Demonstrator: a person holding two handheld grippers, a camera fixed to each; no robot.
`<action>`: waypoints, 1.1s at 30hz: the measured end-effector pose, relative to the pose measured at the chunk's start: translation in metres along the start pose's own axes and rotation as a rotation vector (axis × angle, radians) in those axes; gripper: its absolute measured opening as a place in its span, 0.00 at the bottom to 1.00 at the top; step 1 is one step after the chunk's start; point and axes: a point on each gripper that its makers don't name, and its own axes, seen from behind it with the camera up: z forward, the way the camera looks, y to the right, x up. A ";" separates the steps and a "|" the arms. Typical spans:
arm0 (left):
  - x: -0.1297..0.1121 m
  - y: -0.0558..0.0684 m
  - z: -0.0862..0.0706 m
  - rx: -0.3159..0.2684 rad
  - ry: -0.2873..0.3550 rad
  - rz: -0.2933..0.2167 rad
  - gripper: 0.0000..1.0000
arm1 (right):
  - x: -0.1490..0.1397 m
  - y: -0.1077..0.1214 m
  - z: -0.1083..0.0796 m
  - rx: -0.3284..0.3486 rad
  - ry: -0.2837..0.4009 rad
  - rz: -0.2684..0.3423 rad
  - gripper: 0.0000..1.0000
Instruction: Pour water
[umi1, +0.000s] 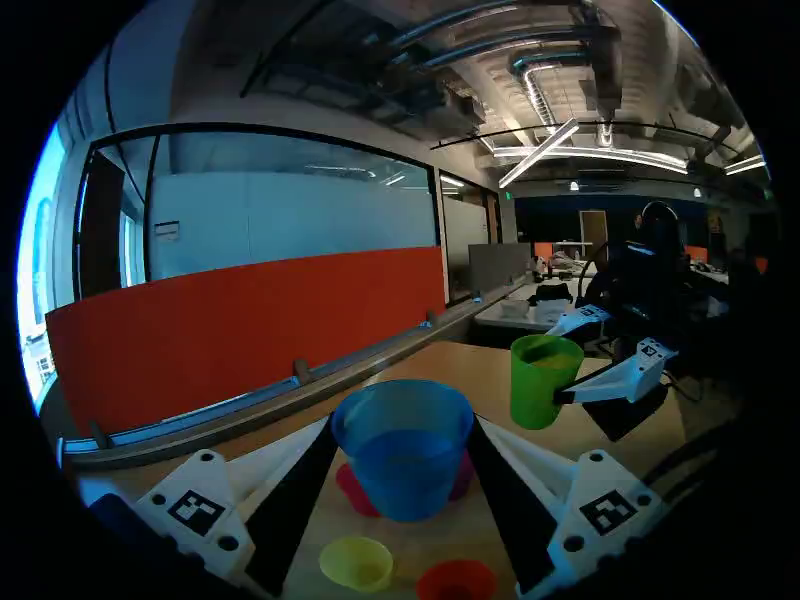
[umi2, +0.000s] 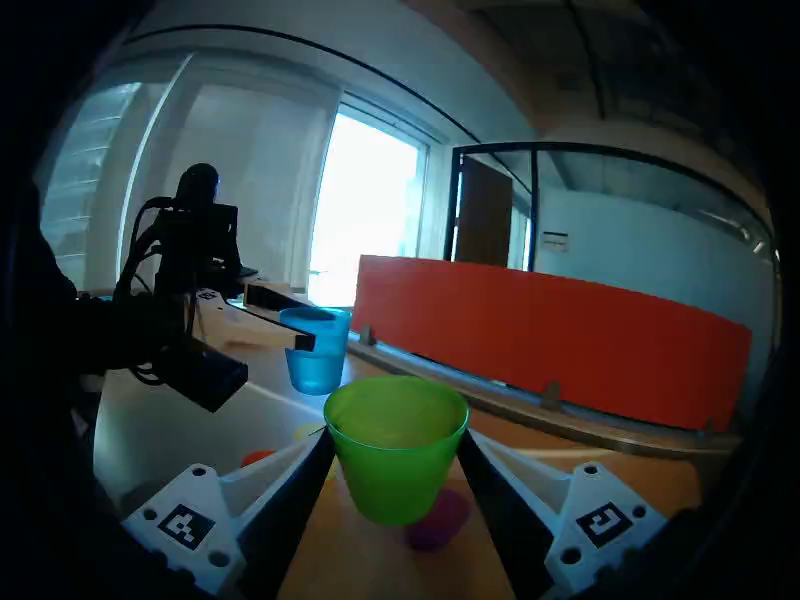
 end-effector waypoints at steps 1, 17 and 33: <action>0.002 0.001 -0.001 0.002 0.008 -0.001 0.87 | 0.001 -0.001 0.000 0.000 0.001 -0.001 0.90; 0.015 0.004 -0.013 0.012 0.056 -0.029 0.88 | 0.005 -0.008 -0.002 0.005 0.010 0.003 0.90; 0.013 0.000 -0.013 0.013 0.046 -0.030 0.87 | 0.005 -0.008 0.000 0.007 0.013 0.031 0.90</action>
